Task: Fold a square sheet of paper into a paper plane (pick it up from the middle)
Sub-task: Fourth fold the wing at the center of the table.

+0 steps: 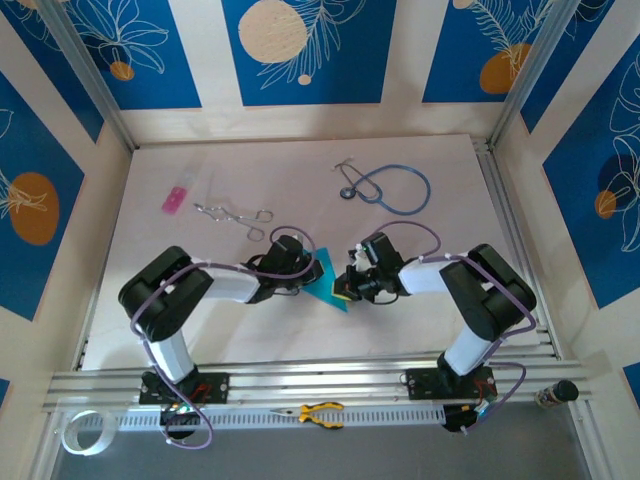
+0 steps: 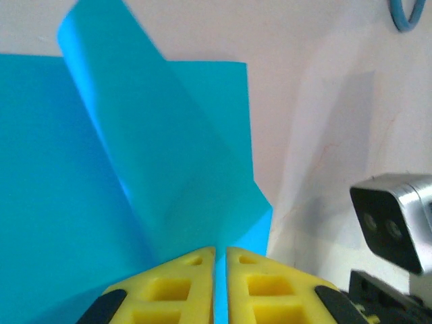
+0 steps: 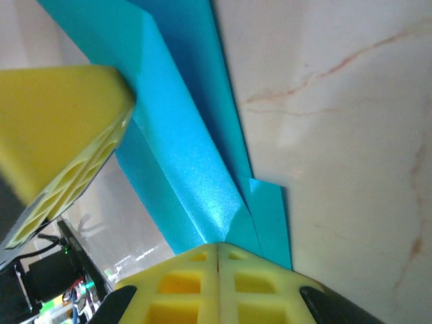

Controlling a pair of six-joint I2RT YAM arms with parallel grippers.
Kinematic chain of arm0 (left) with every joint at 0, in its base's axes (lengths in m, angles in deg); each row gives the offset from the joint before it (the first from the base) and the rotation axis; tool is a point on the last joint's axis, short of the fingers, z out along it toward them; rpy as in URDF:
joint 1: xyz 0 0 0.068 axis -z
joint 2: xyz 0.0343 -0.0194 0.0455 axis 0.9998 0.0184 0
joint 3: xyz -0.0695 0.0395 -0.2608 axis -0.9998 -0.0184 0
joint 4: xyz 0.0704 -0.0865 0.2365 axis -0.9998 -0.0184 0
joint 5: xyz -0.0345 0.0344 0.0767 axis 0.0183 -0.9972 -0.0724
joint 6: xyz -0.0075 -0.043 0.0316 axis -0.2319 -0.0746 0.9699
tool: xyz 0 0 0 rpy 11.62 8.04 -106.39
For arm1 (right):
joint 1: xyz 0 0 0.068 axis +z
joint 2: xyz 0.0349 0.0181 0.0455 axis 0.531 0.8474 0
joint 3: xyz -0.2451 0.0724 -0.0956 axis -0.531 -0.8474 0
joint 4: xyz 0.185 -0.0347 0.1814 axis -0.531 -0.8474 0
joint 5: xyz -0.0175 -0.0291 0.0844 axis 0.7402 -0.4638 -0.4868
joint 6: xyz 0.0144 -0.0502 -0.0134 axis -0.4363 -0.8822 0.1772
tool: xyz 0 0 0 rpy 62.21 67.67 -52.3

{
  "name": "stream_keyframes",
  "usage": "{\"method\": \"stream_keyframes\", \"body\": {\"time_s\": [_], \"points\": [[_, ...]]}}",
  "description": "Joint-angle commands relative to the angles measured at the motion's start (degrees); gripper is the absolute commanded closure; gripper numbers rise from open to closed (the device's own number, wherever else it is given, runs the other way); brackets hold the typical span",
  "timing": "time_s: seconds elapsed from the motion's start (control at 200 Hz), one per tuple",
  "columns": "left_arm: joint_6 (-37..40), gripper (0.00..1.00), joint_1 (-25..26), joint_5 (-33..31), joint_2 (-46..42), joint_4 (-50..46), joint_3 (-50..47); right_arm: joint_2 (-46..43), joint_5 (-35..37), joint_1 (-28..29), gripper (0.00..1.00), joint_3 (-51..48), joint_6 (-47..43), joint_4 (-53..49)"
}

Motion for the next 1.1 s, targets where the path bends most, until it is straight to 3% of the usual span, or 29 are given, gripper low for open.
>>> {"method": "stream_keyframes", "body": {"time_s": [0.0, 0.44, 0.795, 1.095], "points": [[4.7, 0.88, 0.3, 3.4, -2.3, -3.5, 0.0, 1.8, -2.2, -1.2, 0.97, 0.6, -4.2, -5.8], [8.2, 0.89, 0.8, 15.0, 4.7, -1.2, 4.7, 2.4, -2.5, -1.9, 0.98, 1.0, -4.8, -6.6], [10.1, 0.91, -1.6, 9.2, 6.3, -8.9, 3.6, 3.2, -1.6, -2.0, 0.98, 0.7, -5.4, -8.0], [12.3, 0.92, -7.1, 10.2, 8.0, -8.1, 4.8, 4.0, -0.7, -1.9, 0.99, 0.4, -7.1, -10.4]]}}
